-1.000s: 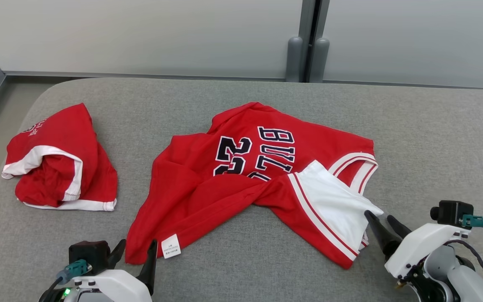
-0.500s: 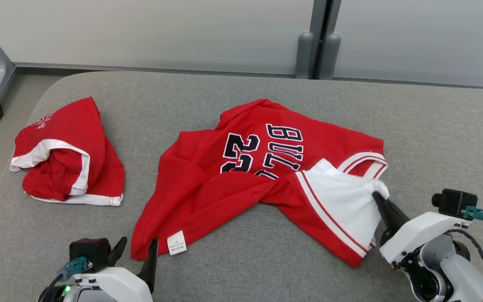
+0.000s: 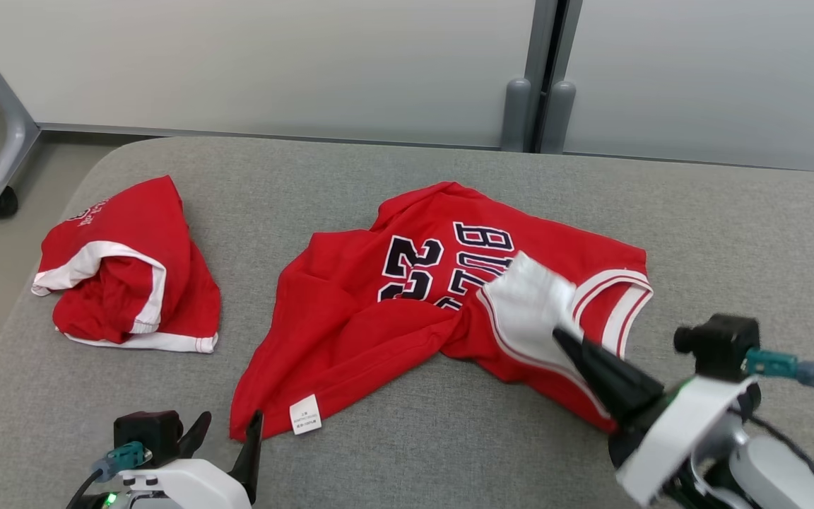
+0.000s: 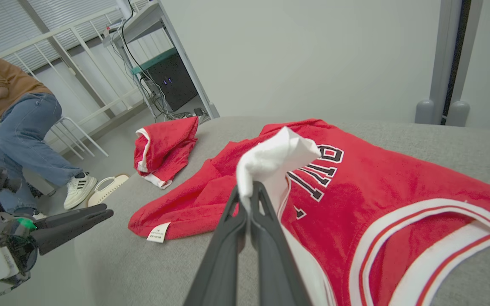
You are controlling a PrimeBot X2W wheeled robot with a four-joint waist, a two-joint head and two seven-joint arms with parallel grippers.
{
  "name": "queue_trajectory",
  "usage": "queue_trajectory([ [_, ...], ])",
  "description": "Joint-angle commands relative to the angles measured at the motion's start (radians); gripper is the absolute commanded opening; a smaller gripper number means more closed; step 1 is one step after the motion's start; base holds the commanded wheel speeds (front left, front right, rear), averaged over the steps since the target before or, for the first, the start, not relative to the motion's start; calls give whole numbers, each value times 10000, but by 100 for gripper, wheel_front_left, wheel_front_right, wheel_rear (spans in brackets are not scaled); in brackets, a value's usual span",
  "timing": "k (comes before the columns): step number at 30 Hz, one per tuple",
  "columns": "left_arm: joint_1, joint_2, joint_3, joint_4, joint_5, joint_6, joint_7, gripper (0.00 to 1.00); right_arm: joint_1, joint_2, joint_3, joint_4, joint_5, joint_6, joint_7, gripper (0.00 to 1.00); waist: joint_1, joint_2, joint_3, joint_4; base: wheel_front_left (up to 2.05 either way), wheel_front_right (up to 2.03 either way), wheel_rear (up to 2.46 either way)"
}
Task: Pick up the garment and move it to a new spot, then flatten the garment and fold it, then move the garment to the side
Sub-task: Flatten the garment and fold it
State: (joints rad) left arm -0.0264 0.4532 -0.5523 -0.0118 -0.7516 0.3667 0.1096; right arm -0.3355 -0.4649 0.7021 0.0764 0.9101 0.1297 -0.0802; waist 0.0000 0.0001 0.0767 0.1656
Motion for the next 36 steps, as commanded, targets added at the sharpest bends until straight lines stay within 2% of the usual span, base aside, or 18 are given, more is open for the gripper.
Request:
queue_trajectory([
  [1, 96, 64, 66, 29, -74, 26, -64, 100, 234, -624, 499, -544, 126, 22, 344, 0, 0, -1, -22, 52, 0, 0, 0],
  [5, 187, 126, 145, 26, -150, 41, -126, 100, 609, -1802, 1568, -1705, 420, 22, 1100, 0, 0, -1, 27, 47, 0, 0, 0],
  [6, 187, 126, 145, 26, -150, 41, -126, 100, 609, -1802, 1568, -1705, 420, 22, 1100, 0, 0, -1, 27, 47, 0, 0, 0],
  [9, 218, 144, 206, 34, -181, 51, -184, 100, 755, -2453, 2405, -2371, 522, 22, 1589, 0, 0, -1, 125, -52, 0, 0, 0],
  [15, -4, 91, 193, 127, -218, -23, -178, 100, 146, -2785, 4049, -2524, 116, 22, 2077, 0, 0, -1, 285, -261, 0, 0, 0],
  [16, -34, 85, 184, 150, -216, -21, -173, 100, 25, -2747, 4337, -2410, 21, 22, 2140, 27, 0, -1, 298, -284, 0, 0, 0],
  [17, -51, 82, 173, 176, -214, -32, -165, 100, -111, -2720, 4553, -2272, -84, 22, 2161, 100, 0, -1, 303, -302, 0, 0, 0],
  [20, -57, 83, 160, 218, -225, -33, -162, 100, -383, -2662, 4783, -1876, -106, 22, 1881, 100, 0, -1, 317, -346, 0, 0, 0],
  [23, -57, 92, 147, 249, -237, -29, -157, 100, -433, -2793, 4595, -1692, 239, 22, 1507, 100, 0, -1, 283, -370, 0, 0, 0],
  [28, 46, 169, 163, 284, -270, 18, -130, 100, -238, -3262, 4306, -2540, 1585, 22, 870, 100, 0, -1, 132, -408, 0, 0, 0],
  [31, 133, 225, 188, 243, -234, 49, -128, 100, -65, -3644, 3734, -2712, 2200, 22, 253, 100, 0, -1, 38, -469, 0, 0, 0],
  [33, 153, 245, 184, 211, -240, 65, -120, 100, 132, -3855, 3163, -2230, 2432, 22, -172, 100, 0, -1, -21, -504, 0, 0, 0],
  [36, 168, 254, 155, 167, -253, 83, -102, 100, 517, -3473, 2032, -900, 2857, 23, -806, 100, 0, -1, -112, -528, 0, 0, 0],
])
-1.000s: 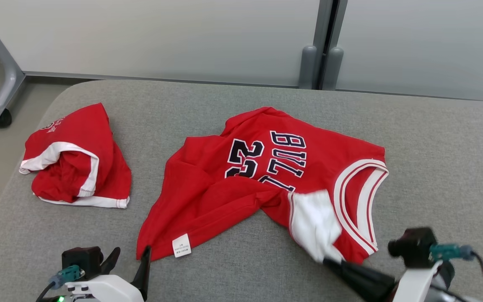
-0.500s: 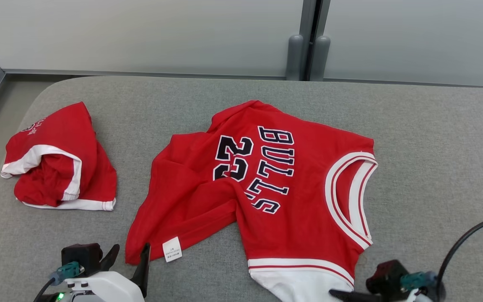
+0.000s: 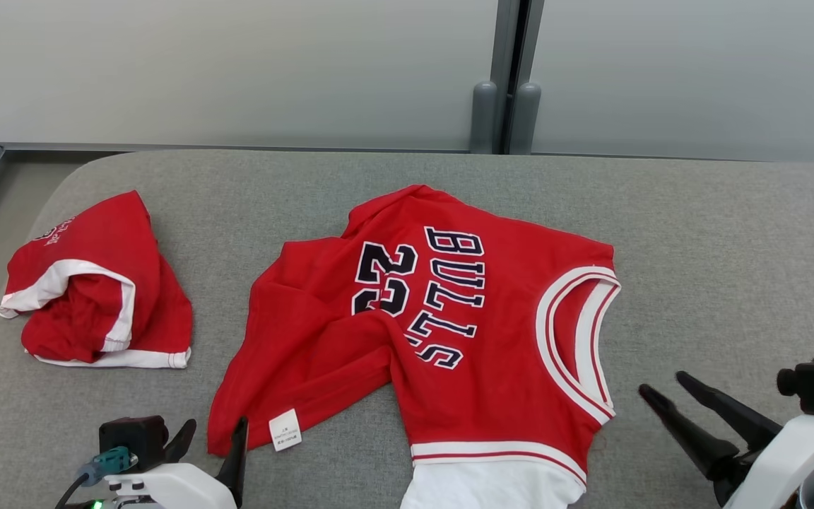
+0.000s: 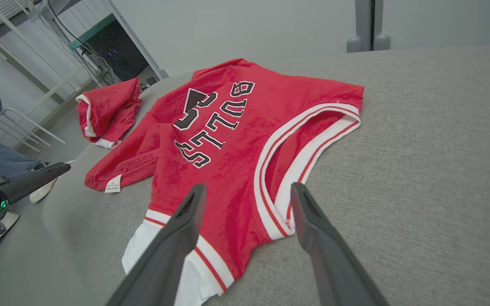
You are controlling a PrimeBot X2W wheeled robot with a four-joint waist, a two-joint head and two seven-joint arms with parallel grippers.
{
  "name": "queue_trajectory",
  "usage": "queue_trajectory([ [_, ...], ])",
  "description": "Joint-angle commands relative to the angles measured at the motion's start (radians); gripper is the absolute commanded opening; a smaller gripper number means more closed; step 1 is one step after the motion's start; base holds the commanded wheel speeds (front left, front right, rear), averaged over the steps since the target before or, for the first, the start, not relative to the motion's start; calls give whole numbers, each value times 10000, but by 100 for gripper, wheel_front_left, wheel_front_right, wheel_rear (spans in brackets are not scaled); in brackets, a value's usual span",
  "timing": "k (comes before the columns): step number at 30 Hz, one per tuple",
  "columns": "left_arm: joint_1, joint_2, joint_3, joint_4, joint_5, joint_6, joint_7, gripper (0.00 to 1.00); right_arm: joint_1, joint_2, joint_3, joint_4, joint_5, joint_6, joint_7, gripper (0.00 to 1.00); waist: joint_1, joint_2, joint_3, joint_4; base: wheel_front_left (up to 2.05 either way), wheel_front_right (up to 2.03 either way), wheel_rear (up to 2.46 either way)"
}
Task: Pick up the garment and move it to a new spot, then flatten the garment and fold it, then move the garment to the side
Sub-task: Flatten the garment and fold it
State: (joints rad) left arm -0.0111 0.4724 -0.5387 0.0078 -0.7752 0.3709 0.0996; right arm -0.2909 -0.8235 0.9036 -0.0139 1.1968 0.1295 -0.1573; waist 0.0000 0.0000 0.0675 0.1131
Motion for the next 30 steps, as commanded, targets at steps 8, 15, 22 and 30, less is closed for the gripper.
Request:
queue_trajectory([
  [8, -49, 68, -61, -41, -20, -1, 44, 100, 317, 2745, -1153, 3569, 436, 24, 1261, 100, 0, 0, -47, 121, 0, 0, 0],
  [15, -136, -90, -162, 96, -56, -78, -14, 100, 78, 4183, -1630, 5124, 1087, 24, 2608, 100, 0, 0, 21, 359, 0, 0, 0],
  [22, -182, -241, -232, 327, -92, -151, -123, 100, -426, 4717, -2157, 6008, 744, 13, 2536, 0, 0, 0, 17, 615, 0, 0, 0],
  [30, -284, -273, -259, 278, -24, -171, -195, 100, -1260, 4062, -3149, 6116, -86, 24, 2186, 0, 0, 0, 319, 593, 0, 0, 0],
])
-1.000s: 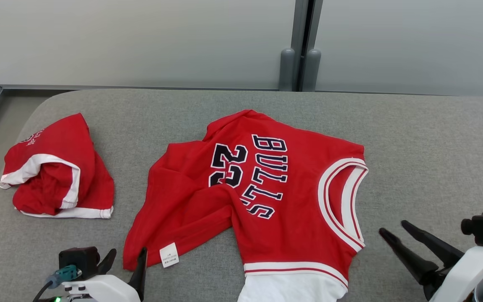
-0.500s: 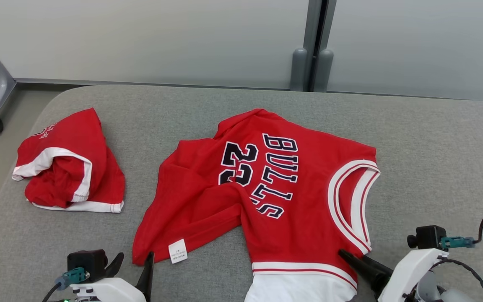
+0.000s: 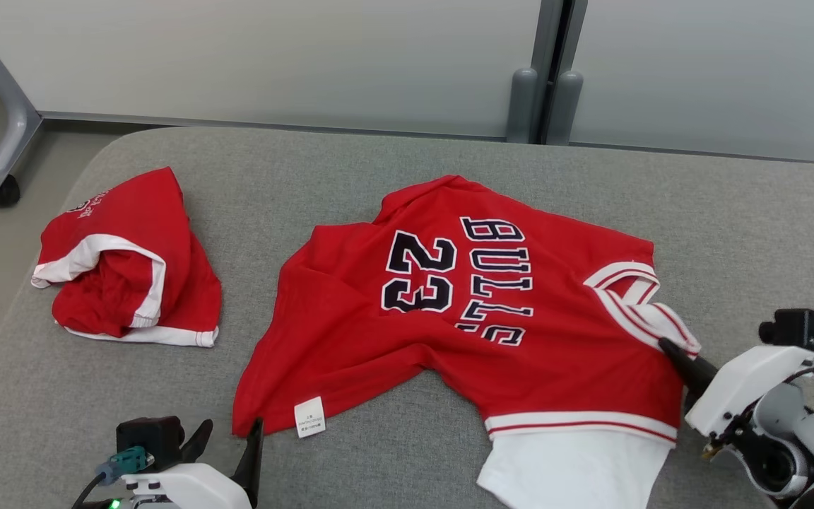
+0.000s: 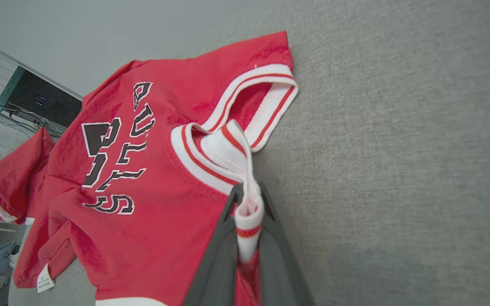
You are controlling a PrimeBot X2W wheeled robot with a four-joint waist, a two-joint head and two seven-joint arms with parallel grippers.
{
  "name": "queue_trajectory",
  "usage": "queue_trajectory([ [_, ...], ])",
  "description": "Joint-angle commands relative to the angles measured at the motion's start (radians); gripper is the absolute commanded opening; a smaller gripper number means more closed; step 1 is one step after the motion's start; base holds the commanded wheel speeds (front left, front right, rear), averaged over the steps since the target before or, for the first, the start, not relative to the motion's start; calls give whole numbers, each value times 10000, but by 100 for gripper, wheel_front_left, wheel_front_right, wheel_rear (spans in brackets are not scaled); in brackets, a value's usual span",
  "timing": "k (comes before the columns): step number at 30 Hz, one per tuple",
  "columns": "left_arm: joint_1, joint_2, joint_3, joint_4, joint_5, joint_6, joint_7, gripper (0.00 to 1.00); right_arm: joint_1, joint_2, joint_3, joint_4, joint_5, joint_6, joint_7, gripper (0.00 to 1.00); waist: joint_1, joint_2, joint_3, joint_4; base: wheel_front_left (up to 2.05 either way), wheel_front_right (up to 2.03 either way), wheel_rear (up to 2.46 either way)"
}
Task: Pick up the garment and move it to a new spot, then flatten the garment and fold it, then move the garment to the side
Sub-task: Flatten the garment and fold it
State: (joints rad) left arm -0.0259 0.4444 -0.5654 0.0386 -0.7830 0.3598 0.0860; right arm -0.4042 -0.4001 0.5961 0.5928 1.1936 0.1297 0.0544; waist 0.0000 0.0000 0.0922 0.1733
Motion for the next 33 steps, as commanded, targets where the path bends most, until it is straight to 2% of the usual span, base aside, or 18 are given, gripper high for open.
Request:
queue_trajectory([
  [1, -186, 4, -11, -45, 76, -58, -54, 100, -250, -279, -179, 80, -118, 22, 137, 0, 0, 0, 138, -6, 0, 0, 0],
  [10, -570, 8, -72, 16, 177, -127, 22, 100, -1462, -1098, -551, 556, -662, 22, 976, 0, 0, 0, 716, 108, 0, 0, 0],
  [11, -593, 4, -80, 36, 172, -148, 28, 100, -1577, -1144, -513, 682, -738, 20, 1078, 15, 0, 0, 740, 121, 0, 0, 0],
  [12, -626, 2, -81, 56, 168, -150, 27, 100, -1692, -1164, -473, 799, -813, 20, 1162, 47, 0, 0, 753, 131, 0, 0, 0],
  [13, -658, 0, -77, 82, 166, -163, 17, 100, -1795, -1119, -440, 893, -831, 20, 1222, 100, 0, 0, 752, 134, 0, 0, 0],
  [16, -694, 0, -41, 126, 205, -154, -101, 100, -1898, -931, -348, 1047, -802, 20, 1303, 100, 0, 0, 607, 78, 0, 0, 0],
  [22, -579, 68, 227, 107, 277, -153, -729, 100, -1371, -739, -218, 626, -922, 22, 589, 100, 0, 0, 40, -287, 0, 0, 0],
  [27, -560, 312, 433, 54, 702, -63, -1565, 100, -929, -845, -283, -190, -1314, 22, -548, 100, 0, 0, -474, -655, 0, 0, 0],
  [31, -406, 451, 615, -192, 1113, -98, -2620, 100, -288, -779, -790, -1247, -1913, 22, -2070, 100, 0, 0, -983, -1048, 0, 0, 0],
  [33, -372, 461, 656, -220, 1172, -118, -2787, 100, -103, -748, -894, -1455, -2062, 22, -2297, 100, 0, 0, -1048, -1109, 0, 0, 0],
])
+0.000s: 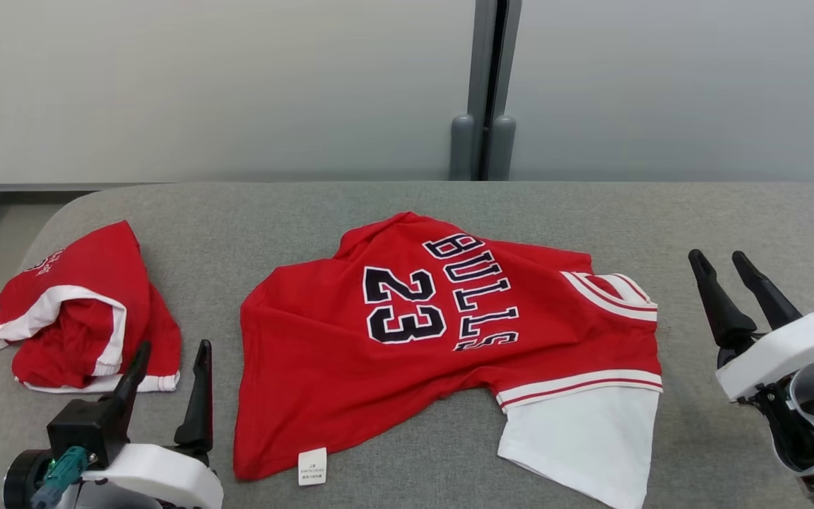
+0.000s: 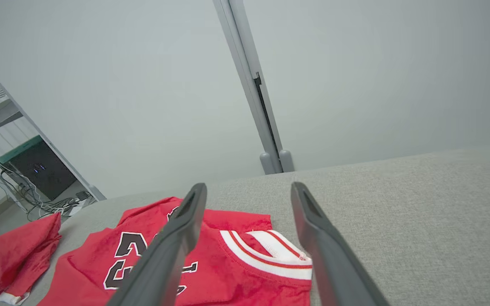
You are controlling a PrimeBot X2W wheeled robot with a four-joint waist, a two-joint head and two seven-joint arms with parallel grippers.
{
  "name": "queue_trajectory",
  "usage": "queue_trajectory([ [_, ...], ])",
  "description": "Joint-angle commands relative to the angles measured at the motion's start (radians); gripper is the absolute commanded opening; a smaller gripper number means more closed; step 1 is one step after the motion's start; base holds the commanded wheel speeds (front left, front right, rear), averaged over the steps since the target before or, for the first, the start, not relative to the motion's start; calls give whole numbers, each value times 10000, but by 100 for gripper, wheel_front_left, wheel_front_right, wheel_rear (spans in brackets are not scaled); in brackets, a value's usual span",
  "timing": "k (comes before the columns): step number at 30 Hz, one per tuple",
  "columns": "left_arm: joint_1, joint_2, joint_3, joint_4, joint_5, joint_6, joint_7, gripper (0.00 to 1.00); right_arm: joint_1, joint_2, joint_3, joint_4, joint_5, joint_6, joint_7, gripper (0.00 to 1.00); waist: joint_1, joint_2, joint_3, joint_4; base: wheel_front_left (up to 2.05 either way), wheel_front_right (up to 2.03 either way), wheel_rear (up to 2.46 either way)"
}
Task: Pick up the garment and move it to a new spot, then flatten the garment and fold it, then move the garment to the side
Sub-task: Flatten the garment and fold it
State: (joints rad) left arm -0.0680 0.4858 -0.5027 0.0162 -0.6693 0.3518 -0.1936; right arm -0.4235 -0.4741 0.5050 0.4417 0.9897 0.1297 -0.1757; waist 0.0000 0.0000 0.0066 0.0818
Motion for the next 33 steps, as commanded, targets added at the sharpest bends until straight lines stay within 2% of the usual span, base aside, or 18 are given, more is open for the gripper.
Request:
queue_trajectory([
  [1, 84, 40, 111, -36, 85, -14, -164, 100, 257, 3, -114, -160, -225, 22, -196, 100, 0, 0, -226, -256, 0, 0, 0],
  [8, 448, -255, 888, -48, 531, -111, -696, 100, 1702, 557, -1633, -1543, -1952, 21, -826, 100, 0, 0, -274, -482, 0, 0, 0],
  [10, 533, -512, 1251, -143, 723, -204, -720, 100, 2209, 740, -2122, -1764, -2606, 21, -842, 100, 0, 0, -270, -497, 0, 0, 0],
  [15, 1058, -1125, 1988, -109, 1356, -707, -710, 100, 3196, 1396, -2932, -2248, -3700, 21, -889, 100, 0, 0, -231, -502, 0, 0, 0],
  [25, 1474, -1981, 2790, 539, 2343, -1867, -713, 100, 4022, 2295, -3436, -2799, -4997, 21, -912, 100, 0, 0, -320, -561, 0, 0, 0],
  [33, 1492, -2375, 3261, 776, 2790, -2364, -714, 100, 4121, 2623, -3609, -2748, -5287, 21, -914, 100, 0, 0, -398, -511, 0, 0, 0],
])
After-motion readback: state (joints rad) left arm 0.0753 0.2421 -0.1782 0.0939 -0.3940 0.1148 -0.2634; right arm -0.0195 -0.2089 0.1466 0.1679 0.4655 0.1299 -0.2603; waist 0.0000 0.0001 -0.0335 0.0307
